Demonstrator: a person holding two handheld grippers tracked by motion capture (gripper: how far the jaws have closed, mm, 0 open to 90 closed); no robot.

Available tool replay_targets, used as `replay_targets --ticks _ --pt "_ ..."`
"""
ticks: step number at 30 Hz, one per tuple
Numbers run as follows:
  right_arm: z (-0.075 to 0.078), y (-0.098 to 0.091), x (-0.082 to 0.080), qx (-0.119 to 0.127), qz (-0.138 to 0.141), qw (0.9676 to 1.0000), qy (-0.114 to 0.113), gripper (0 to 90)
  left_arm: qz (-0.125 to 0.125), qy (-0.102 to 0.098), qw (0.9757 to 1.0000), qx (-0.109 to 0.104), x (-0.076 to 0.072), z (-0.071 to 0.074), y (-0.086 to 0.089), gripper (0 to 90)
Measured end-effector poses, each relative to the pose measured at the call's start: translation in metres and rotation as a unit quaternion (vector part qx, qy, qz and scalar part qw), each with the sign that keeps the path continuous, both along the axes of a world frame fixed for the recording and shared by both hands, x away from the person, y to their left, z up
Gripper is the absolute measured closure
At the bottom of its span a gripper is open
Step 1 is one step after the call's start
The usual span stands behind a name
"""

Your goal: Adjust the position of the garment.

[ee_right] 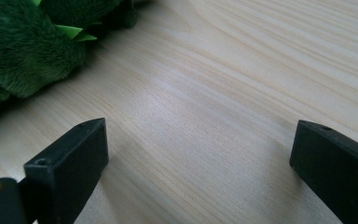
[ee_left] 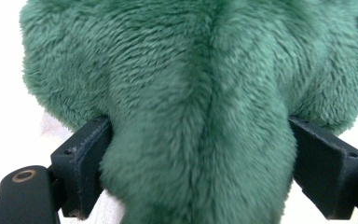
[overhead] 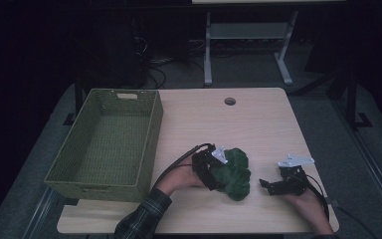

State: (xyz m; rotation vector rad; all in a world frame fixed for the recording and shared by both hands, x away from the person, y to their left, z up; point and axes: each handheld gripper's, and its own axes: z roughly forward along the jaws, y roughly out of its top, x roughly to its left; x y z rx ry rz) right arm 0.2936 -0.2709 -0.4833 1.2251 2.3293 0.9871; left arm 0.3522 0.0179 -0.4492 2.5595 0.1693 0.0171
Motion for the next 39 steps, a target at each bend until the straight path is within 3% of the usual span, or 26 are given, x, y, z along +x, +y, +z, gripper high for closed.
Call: replay_targets --ticks 4,9,15,22,35,39 --pt "0.0 0.0 0.0 0.0 0.001 1.0 -0.001 4.0 0.003 0.006 1.0 0.003 0.0 -0.009 -0.004 13.6" --pt "0.0 0.0 0.0 0.0 0.001 1.0 -0.001 4.1 0.003 0.004 1.0 0.004 0.001 -0.009 -0.004 15.7" --pt "0.0 0.0 0.0 0.0 -0.001 1.0 -0.001 4.4 -0.003 0.011 0.9999 0.009 0.001 -0.003 -0.002 42.6" --pt "0.0 0.0 0.0 0.0 -0.001 1.0 -0.001 4.7 0.0 0.04 0.9992 -0.002 0.003 -0.002 -0.001 71.2" --pt "0.0 0.0 -0.001 0.003 -0.004 1.0 0.0 5.2 0.006 0.058 0.9983 -0.004 0.001 0.003 0.003 74.2" --pt "0.0 0.0 -0.001 0.003 -0.004 1.0 0.0 5.2 0.02 0.064 0.9977 -0.012 -0.001 0.014 0.007 73.9"
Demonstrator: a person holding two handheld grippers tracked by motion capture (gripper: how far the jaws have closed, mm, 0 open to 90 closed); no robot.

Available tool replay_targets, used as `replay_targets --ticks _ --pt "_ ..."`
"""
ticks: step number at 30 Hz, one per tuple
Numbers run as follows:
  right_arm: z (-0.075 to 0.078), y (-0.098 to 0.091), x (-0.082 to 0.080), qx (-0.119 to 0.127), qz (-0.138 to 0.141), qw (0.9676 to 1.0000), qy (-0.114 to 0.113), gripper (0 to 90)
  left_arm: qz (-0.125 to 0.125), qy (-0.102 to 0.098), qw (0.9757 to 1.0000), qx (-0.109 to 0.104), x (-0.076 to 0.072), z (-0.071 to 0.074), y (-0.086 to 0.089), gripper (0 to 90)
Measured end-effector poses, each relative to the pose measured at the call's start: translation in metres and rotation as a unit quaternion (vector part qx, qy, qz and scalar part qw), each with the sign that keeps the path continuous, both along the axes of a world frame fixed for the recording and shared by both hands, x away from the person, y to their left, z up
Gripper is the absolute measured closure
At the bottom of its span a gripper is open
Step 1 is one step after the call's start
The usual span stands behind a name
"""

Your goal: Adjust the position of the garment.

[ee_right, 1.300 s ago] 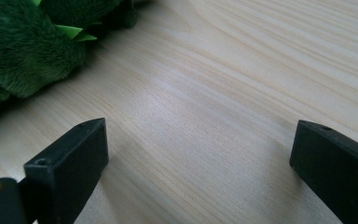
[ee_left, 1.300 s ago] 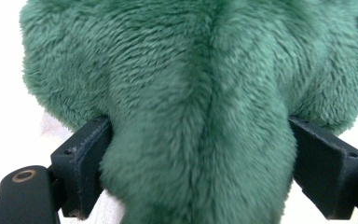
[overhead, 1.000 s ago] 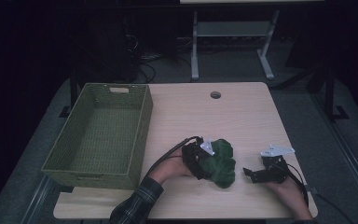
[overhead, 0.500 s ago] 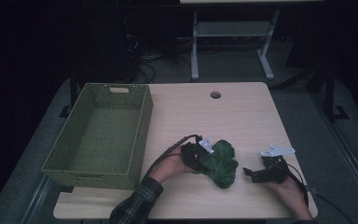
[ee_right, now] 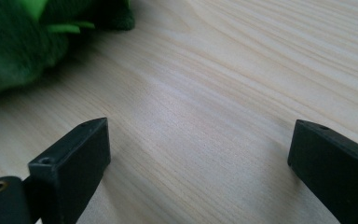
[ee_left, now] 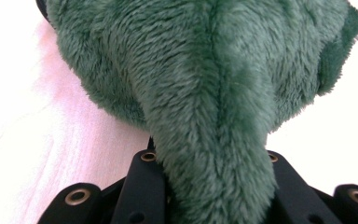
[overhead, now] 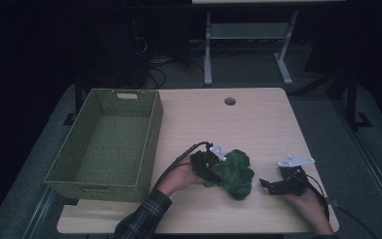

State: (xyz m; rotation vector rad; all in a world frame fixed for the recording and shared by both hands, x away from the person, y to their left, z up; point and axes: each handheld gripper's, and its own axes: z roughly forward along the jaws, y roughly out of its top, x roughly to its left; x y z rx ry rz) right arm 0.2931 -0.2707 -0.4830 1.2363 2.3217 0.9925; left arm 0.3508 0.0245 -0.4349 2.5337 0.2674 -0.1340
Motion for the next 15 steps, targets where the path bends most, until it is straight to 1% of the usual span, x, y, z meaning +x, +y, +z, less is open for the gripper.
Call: replay_targets --ticks 4,7,8,12,15 --pt "0.0 0.0 0.0 0.0 -0.001 1.0 0.0 5.4 0.011 -0.003 0.9999 -0.005 -0.003 0.012 0.004 73.6" --pt "0.0 0.0 0.0 0.0 -0.001 1.0 0.0 5.4 0.02 -0.002 0.9998 -0.01 -0.003 0.023 0.007 73.2" --pt "0.0 0.0 0.0 0.0 -0.001 1.0 0.0 5.4 0.025 -0.005 0.9996 -0.01 -0.003 0.029 0.009 73.2" --pt "0.0 0.0 0.0 0.001 -0.002 1.0 0.002 5.4 0.051 -0.006 0.9985 -0.019 -0.005 0.049 0.014 73.2" --pt "0.0 0.0 0.0 0.0 -0.001 1.0 0.001 5.5 0.064 -0.012 0.9976 -0.024 -0.004 0.063 0.02 73.2"
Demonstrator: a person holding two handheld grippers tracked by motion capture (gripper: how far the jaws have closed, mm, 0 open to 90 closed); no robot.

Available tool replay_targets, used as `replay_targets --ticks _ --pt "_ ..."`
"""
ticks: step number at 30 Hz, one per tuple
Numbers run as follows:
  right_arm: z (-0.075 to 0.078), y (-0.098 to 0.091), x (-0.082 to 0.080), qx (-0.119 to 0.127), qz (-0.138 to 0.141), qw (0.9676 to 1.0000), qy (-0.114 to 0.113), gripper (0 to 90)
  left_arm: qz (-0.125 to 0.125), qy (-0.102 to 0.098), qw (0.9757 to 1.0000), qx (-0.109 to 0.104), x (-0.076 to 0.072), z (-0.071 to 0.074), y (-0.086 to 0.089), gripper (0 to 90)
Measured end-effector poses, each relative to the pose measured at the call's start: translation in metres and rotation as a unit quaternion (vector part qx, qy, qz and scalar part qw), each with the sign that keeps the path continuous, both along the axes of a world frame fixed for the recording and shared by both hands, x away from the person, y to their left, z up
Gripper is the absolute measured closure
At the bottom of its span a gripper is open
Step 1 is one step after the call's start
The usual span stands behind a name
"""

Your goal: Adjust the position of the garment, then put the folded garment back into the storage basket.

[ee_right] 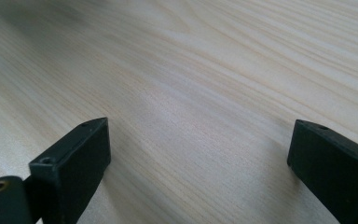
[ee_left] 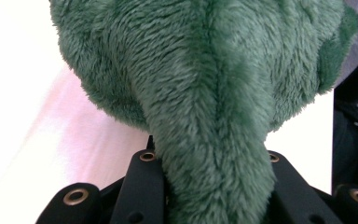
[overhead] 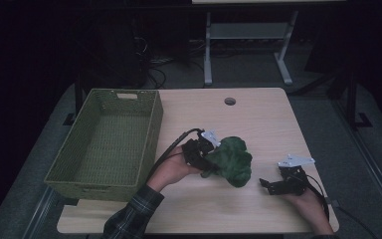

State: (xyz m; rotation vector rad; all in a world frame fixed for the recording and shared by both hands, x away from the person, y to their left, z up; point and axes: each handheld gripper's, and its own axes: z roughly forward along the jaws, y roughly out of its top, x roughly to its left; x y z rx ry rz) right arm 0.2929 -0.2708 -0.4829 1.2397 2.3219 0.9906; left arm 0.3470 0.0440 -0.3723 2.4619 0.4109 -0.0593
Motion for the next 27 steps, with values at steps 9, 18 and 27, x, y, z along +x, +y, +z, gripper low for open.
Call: replay_targets --ticks 9,18,27 --pt "0.0 0.0 0.0 0.001 -0.001 1.0 0.0 5.5 0.024 -0.02 0.9995 -0.011 0.003 0.033 0.022 73.0" --pt "0.0 0.0 0.0 0.001 0.0 1.0 0.0 5.5 0.06 -0.045 0.997 -0.017 0.009 0.057 0.059 73.0" --pt "0.0 0.0 0.0 0.0 0.0 1.0 0.0 5.5 0.103 -0.059 0.9929 -0.015 0.009 0.07 0.097 72.8"
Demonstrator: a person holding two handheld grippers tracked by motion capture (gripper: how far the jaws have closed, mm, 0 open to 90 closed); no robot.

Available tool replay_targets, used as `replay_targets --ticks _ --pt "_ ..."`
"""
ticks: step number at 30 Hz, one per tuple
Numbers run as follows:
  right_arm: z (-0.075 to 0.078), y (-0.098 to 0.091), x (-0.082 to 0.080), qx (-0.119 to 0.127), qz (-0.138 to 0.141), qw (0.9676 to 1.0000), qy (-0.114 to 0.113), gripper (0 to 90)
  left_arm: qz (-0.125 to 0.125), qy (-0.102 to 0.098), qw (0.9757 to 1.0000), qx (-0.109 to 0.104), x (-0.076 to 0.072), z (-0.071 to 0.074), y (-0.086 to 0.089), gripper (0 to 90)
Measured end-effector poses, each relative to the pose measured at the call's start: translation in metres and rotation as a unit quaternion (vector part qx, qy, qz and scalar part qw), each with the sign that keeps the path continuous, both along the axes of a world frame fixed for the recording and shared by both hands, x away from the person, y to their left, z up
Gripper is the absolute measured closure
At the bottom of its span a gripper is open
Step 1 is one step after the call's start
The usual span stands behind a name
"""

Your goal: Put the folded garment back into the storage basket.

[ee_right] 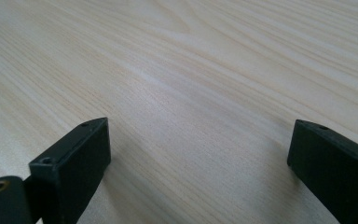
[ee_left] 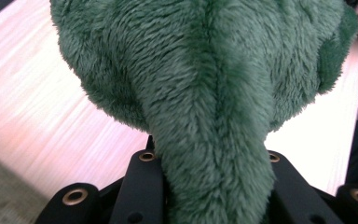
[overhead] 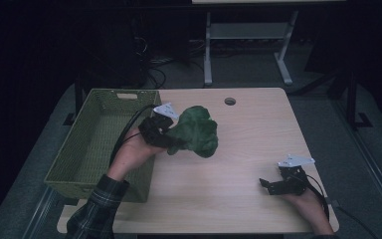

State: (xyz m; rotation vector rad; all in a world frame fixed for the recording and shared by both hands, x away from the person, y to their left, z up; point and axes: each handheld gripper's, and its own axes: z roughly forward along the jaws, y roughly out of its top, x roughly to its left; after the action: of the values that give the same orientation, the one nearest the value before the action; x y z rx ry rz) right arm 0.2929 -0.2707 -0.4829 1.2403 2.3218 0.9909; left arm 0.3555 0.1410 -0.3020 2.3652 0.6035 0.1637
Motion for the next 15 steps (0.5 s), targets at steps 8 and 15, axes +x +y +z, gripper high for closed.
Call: replay_targets --ticks 8,15 --pt "0.0 0.0 0.0 0.0 0.0 1.0 0.0 5.5 0.037 -0.007 0.9993 -0.007 0.0 0.008 0.032 72.7" --pt "0.0 0.0 0.0 -0.001 0.001 1.0 -0.002 5.5 0.077 -0.019 0.9967 -0.014 -0.002 0.016 0.064 72.8"
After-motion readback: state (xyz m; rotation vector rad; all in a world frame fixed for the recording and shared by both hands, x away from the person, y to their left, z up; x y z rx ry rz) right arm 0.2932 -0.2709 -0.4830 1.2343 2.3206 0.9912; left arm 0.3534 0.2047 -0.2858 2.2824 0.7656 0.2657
